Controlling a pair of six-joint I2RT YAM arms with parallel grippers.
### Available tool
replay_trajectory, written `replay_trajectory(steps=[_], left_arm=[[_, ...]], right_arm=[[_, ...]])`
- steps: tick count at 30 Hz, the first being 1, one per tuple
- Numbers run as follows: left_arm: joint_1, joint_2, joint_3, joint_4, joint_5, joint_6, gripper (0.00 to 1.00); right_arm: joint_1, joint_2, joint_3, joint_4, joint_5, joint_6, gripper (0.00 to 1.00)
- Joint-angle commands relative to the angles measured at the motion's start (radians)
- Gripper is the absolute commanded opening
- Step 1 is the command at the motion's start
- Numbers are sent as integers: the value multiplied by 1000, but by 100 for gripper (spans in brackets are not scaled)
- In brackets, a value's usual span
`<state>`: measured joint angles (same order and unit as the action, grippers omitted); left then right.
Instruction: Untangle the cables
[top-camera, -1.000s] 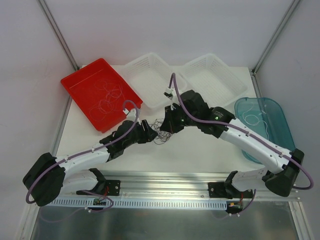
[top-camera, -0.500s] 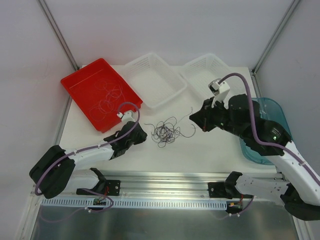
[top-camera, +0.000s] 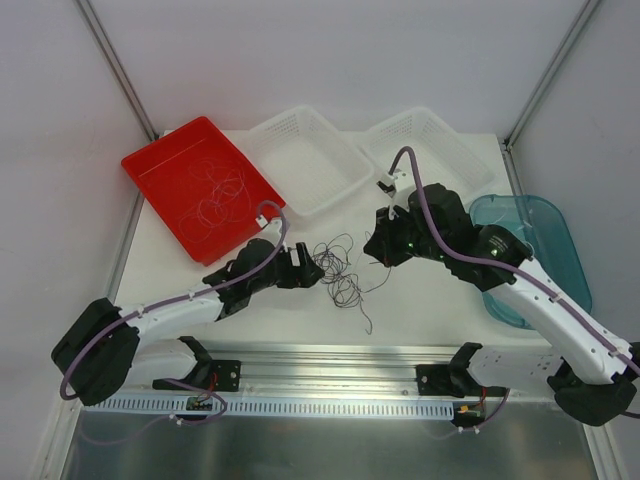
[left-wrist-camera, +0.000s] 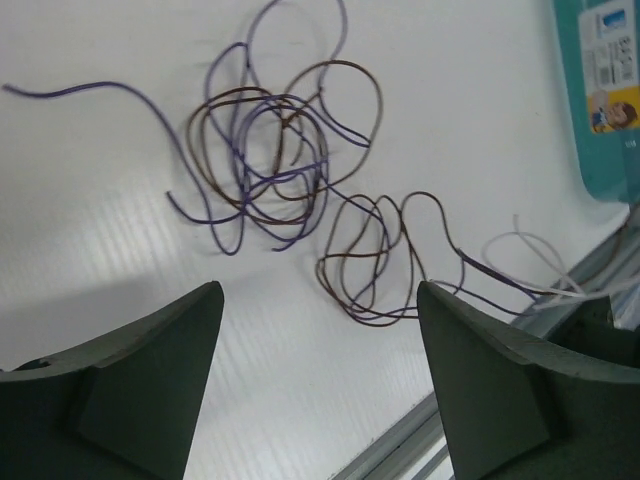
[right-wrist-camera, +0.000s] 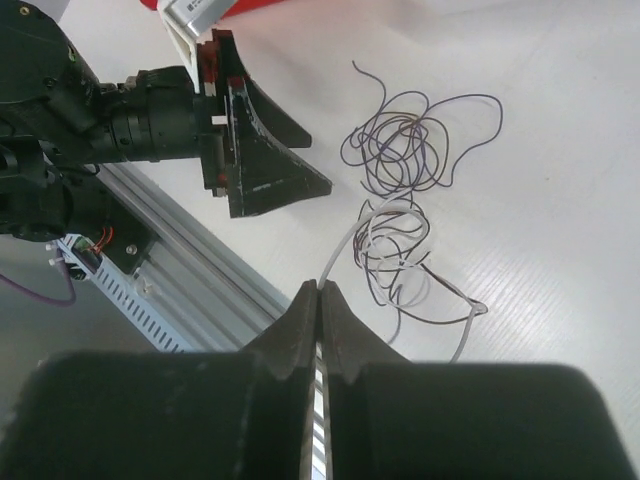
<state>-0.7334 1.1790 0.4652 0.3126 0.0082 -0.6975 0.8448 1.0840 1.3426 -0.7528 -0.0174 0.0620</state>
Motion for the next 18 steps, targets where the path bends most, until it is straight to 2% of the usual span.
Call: replay_trajectory(steps=[1,6,13,16,18], left_arm=[[-30,-12,16,108,153,140,81],[-95,100,65,158,239,174,85],[-164,310,148,174,217,184,85],[-166,381,171,172,184,153,80],[-166,407,184,161,153,124,74]], right_arm=[[-4,-10,6,58,-65,-16,1],[-3,-4,4,70,-67,-16,1],[-3,-13,-3,79,-78,-1,1],[-3,-25,-10,82,-88,7,1],[-3,-42,-11,81,-92,13,1]])
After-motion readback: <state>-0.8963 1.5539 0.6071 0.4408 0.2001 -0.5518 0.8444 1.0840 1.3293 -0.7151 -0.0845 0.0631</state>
